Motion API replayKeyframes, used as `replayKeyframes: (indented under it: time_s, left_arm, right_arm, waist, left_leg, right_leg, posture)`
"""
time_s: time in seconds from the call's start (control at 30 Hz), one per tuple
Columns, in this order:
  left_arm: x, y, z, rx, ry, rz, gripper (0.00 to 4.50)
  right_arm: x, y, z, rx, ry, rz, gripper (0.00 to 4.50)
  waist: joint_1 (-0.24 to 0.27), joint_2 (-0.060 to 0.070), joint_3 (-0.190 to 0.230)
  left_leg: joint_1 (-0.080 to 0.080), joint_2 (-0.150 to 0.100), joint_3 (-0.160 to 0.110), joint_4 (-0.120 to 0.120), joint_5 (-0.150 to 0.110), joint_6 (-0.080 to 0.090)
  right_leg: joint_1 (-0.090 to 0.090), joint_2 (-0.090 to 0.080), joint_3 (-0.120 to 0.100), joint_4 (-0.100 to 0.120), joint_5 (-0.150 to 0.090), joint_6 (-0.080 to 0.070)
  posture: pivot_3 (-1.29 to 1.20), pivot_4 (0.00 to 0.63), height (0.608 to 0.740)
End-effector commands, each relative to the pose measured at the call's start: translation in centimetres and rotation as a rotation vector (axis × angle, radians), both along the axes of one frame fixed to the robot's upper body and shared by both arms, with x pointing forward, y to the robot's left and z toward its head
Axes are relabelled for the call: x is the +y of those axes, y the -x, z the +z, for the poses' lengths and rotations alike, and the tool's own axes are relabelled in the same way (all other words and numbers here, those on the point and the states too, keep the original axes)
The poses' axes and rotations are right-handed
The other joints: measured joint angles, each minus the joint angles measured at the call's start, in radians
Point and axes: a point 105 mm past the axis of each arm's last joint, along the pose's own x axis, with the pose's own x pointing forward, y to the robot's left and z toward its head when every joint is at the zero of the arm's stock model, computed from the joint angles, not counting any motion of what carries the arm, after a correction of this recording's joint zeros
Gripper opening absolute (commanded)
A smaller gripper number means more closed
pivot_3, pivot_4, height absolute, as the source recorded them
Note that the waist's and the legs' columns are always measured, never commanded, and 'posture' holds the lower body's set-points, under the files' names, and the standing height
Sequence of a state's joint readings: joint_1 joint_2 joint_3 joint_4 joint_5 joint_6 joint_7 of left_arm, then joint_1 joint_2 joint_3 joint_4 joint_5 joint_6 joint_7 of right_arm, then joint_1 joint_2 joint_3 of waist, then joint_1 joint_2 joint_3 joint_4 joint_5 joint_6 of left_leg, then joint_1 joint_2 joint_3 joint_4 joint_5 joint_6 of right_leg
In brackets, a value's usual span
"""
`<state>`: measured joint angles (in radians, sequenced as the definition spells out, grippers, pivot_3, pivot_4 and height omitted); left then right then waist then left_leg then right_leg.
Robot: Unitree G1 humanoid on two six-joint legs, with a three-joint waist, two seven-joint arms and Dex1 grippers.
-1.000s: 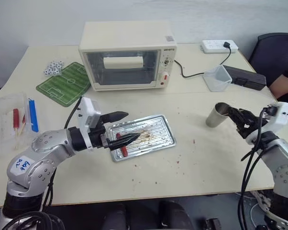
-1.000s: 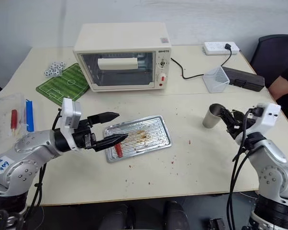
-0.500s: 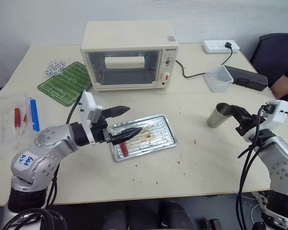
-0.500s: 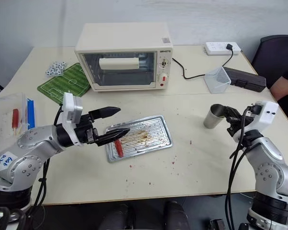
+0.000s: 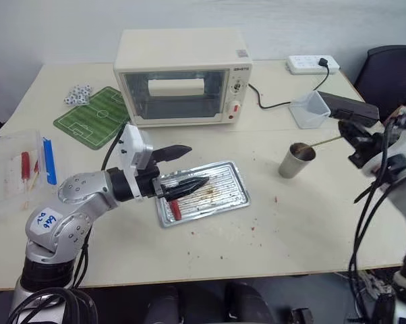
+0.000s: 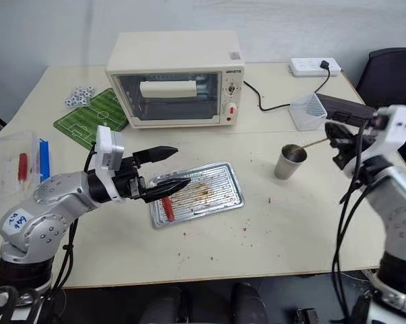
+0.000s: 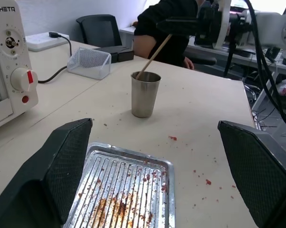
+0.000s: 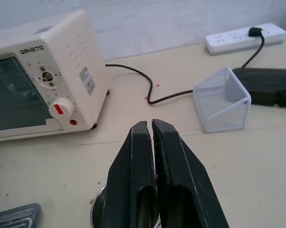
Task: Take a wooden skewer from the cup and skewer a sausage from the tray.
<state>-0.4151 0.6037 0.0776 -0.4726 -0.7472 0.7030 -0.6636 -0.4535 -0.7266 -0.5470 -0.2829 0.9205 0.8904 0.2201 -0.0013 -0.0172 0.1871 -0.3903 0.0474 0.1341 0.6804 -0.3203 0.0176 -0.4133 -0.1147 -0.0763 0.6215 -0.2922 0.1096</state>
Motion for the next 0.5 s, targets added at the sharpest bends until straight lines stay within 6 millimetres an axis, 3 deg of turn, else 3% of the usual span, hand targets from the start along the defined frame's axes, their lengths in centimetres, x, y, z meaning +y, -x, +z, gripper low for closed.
replayKeyframes:
  time_s: [0.03,0.2,0.33,0.5]
  left_arm:
    - [-0.6,0.4,0.7,-0.049,0.006,-0.038,4.50]
    - [-1.1,0.3,0.8,-0.049,0.047,-0.061,4.50]
    - [-1.4,0.6,1.1,-0.079,0.040,-0.078,4.50]
    - [-1.6,0.8,2.1,-0.113,0.060,-0.072,4.50]
  right_arm:
    - [0.9,1.6,3.6,-0.041,0.058,0.092,0.03]
    - [4.6,2.7,6.9,0.037,-0.015,0.433,0.03]
    - [9.9,2.7,6.4,0.180,-0.136,0.762,0.03]
    - [13.0,2.6,5.0,0.286,-0.236,0.890,0.03]
  waist:
    - [0.000,0.000,0.000]
    - [-0.004,0.000,0.000]
    - [-0.007,0.000,0.000]
    - [0.003,0.000,0.000]
  left_leg:
    - [0.000,0.000,0.000,0.000,0.000,0.000]
    - [0.000,0.000,0.001,0.000,0.000,0.001]
    - [0.001,0.002,0.001,0.000,0.000,0.000]
    - [-0.002,0.001,0.001,0.001,0.000,0.001]
  right_leg:
    - [0.000,0.000,0.000,0.000,0.000,0.000]
    - [-0.001,0.000,0.001,-0.001,0.000,0.000]
    - [-0.001,0.000,0.001,-0.001,0.000,-0.001]
    - [-0.002,-0.001,0.000,0.002,0.000,0.000]
  posture:
    - [0.00,0.150,0.740]
    - [0.00,0.150,0.740]
    - [0.00,0.150,0.740]
    - [0.00,0.150,0.740]
